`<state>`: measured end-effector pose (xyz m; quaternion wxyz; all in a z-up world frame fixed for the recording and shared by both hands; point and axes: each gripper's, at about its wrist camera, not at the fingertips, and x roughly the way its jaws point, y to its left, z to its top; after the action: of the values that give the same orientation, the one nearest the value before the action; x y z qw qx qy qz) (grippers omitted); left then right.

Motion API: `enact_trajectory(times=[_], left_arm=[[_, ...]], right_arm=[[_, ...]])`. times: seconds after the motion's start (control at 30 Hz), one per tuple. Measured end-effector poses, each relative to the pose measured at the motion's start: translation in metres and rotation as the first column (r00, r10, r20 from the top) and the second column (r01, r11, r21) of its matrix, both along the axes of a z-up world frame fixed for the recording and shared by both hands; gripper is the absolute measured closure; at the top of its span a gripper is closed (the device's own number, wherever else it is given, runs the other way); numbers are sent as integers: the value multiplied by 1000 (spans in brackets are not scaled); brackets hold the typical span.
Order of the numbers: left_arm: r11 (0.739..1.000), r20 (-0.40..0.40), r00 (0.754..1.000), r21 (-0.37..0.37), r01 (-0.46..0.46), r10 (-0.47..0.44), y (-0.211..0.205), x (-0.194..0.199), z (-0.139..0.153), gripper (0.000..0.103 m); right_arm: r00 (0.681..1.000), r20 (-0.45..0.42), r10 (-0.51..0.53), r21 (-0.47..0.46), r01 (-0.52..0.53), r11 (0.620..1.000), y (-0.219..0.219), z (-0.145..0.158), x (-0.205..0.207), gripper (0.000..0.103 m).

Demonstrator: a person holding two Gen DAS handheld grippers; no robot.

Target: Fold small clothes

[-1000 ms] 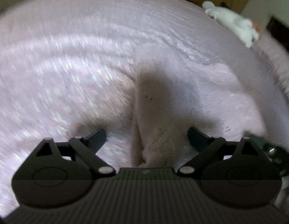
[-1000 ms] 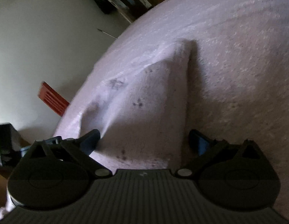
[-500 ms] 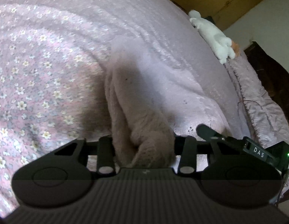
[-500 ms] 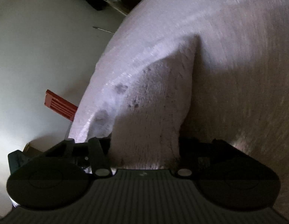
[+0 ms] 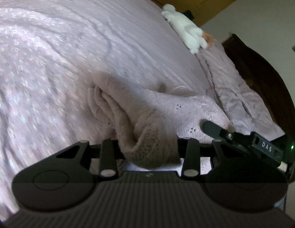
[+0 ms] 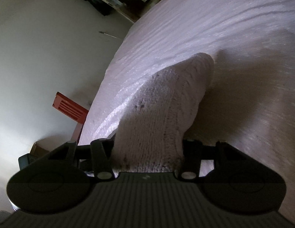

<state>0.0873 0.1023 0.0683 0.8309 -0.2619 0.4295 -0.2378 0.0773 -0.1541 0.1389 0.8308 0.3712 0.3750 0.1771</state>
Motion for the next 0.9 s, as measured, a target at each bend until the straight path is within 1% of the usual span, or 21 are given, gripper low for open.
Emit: enact_trajectory(times=[0.1,0.2,0.3,0.4,0.5,0.57,0.67,0.8,0.9], left_arm=[[999,22,999,36,38,-39,-19,-27,3,62],[993,28,996,94,76,-79,-34,-50,-4,62],[981,26,994,164,102,-108,-48,-69,-21,62],[961,23,992,252,111,-120,-57,-83,-41,61],[940,49,990,324,106,-129,-55,-96,-55,58],[938,71,990,335,91,-121,-53,-105,-57,57],[933,100,988,352,72,-114,-49,-111,-54,55],[901,166,979,433,39,-122,-47,-128,-47,50],[892,192,975,453,12,-110,-40,-140,-44,48]], right_arm=[[1000,4,-8,-20,8,1000,-15,5,-30,47],[1000,-17,-24,-43,23,999,-23,-1,-55,46],[997,-53,-52,-85,47,995,-26,-22,-81,46],[991,-107,-78,-81,69,994,-27,-51,-96,45],[986,-131,-104,-95,92,991,-24,-77,-106,40],[987,-115,-108,-101,96,990,-23,-83,-112,38],[990,-80,-120,-120,110,987,-21,-76,-117,34],[989,-23,-147,-176,141,974,-16,-66,-134,28],[985,19,-174,-210,174,962,-16,-62,-153,25]])
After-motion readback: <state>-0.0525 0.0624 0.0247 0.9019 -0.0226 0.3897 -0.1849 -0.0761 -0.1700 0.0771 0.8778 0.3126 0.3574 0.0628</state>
